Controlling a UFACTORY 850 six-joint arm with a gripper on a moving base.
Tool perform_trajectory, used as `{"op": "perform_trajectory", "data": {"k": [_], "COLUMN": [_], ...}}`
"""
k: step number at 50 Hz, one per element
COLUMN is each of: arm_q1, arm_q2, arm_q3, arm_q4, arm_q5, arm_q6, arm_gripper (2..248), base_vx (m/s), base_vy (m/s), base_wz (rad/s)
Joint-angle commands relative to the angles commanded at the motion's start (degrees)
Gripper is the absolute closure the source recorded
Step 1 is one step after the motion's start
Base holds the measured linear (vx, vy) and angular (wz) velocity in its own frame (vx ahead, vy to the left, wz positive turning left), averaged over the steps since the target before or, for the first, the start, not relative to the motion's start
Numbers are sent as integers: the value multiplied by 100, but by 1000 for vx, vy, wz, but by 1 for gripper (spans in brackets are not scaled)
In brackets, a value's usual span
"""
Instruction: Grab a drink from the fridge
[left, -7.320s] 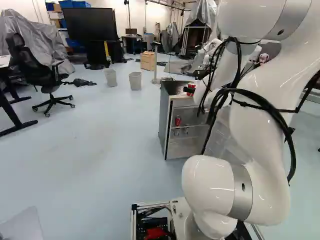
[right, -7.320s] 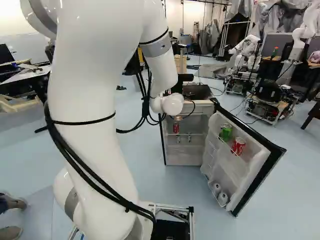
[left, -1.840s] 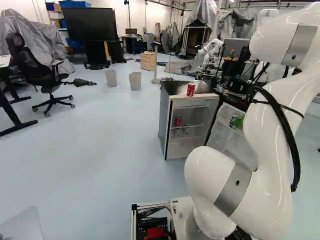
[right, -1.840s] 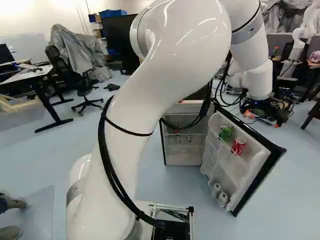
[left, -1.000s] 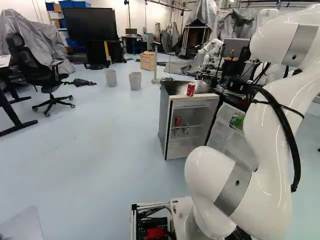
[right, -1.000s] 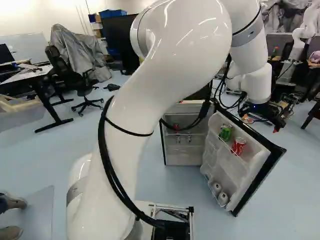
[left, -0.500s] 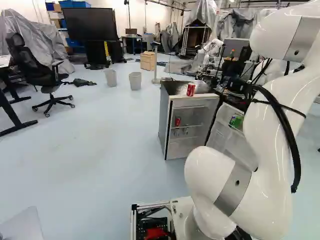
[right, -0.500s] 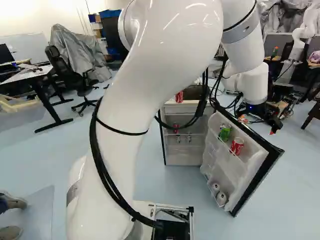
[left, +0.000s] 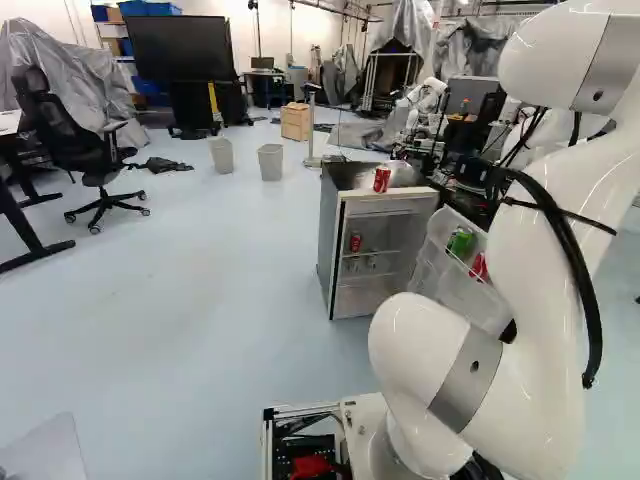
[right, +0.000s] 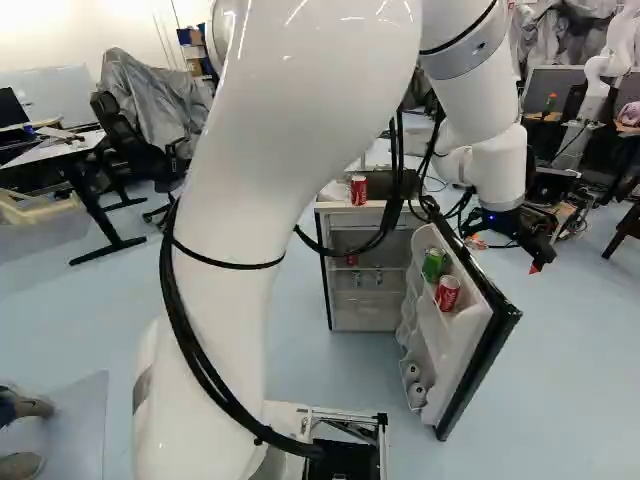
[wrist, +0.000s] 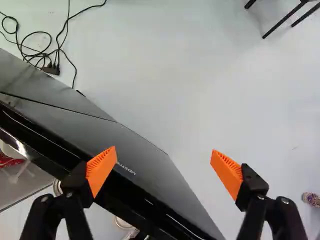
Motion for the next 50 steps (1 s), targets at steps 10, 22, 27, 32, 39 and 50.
{"op": "perform_trajectory", "data": {"k": [10, 22, 27, 32, 39, 50], "arm_q1": [22, 49, 61, 73, 93, 140], "arm_q2": [156, 343, 421, 500, 609, 779], "arm_q3": [208, 455, 558, 660, 800, 1017], "arm_q4": [0, 0, 0, 0, 0, 0], "arm_q5": [0, 0, 0, 0, 0, 0], "arm_q6": [0, 0, 0, 0, 0, 0], "arm_gripper": [3, 3, 3, 3, 3, 3], "base_vx": [0, 0, 0, 0, 0, 0], "base_vy": [0, 0, 0, 0, 0, 0], "base_wz": [0, 0, 0, 0, 0, 0]}}
